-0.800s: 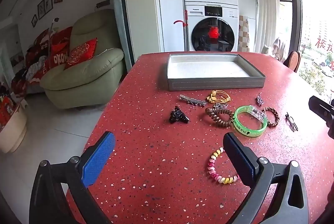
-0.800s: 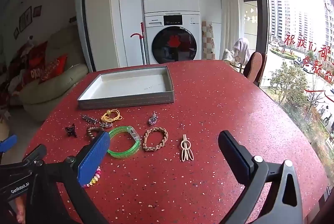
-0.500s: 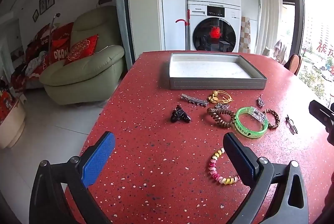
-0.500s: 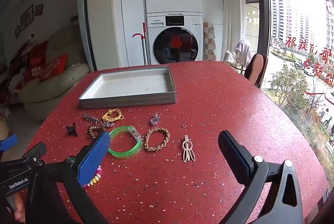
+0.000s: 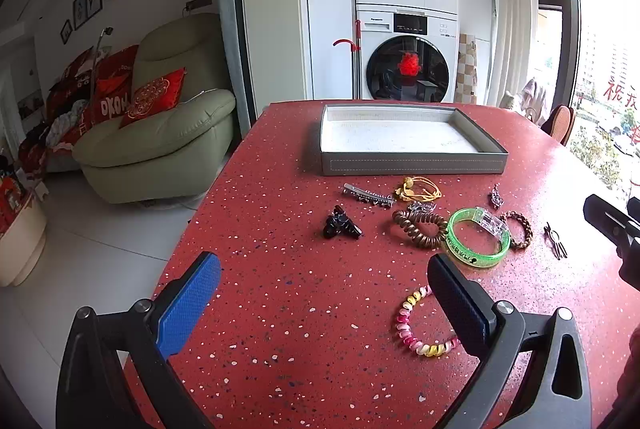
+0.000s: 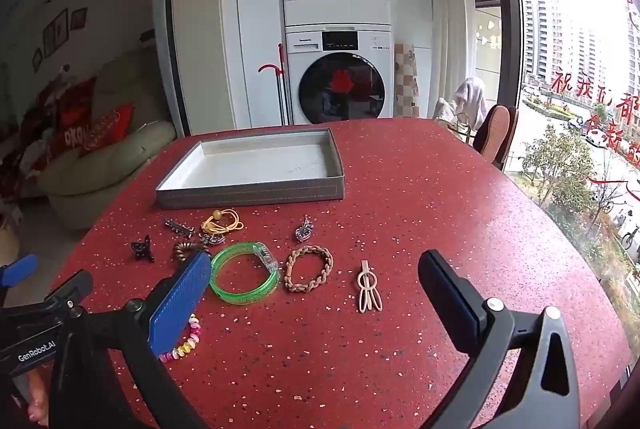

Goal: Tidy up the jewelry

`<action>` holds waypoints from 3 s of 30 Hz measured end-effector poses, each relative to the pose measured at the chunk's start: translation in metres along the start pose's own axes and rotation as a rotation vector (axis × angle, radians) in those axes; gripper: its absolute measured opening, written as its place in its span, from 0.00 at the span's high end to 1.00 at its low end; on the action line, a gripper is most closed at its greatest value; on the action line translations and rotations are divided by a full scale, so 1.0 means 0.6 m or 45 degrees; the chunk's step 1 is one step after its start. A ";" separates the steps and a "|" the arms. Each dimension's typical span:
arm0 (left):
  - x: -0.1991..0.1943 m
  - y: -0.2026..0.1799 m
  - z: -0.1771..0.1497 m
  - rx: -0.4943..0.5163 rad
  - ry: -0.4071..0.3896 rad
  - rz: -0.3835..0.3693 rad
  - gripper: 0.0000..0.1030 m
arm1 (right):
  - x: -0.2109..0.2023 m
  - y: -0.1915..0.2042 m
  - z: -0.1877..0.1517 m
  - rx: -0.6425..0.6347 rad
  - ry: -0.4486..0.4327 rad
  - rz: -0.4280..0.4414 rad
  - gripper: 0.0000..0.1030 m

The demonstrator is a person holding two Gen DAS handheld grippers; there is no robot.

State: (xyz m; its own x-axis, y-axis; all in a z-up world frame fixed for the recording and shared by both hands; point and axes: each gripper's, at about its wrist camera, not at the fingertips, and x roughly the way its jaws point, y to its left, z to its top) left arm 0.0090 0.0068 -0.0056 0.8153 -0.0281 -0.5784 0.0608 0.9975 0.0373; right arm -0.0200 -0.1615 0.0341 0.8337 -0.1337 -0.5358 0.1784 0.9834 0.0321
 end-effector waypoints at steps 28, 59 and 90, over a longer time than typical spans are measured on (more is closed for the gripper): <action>-0.009 -0.006 0.009 0.003 -0.011 0.001 0.00 | -0.002 0.004 0.003 -0.001 -0.009 0.013 0.00; -0.006 -0.003 0.008 0.001 0.013 -0.008 0.00 | -0.003 0.010 0.007 0.003 0.001 0.025 0.00; 0.001 -0.004 0.008 0.013 0.032 -0.024 0.00 | 0.002 0.004 0.000 0.006 0.016 0.032 0.00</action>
State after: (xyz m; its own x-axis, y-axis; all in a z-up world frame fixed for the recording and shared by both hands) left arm 0.0120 0.0044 -0.0018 0.7994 -0.0451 -0.5991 0.0822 0.9960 0.0347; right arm -0.0185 -0.1594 0.0336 0.8316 -0.1071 -0.5450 0.1597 0.9859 0.0499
